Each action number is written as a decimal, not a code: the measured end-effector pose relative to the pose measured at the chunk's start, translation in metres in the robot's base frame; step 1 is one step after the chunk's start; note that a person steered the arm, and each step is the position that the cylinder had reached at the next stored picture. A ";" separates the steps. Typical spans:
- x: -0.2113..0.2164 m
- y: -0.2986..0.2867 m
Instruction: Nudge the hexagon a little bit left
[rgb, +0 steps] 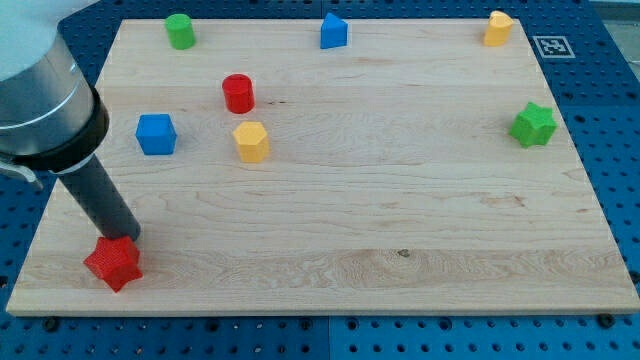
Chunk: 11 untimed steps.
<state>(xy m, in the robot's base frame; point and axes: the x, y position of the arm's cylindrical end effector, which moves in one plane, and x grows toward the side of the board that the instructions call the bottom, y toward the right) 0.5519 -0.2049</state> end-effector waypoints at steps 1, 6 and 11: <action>0.000 0.000; -0.038 0.208; -0.132 0.139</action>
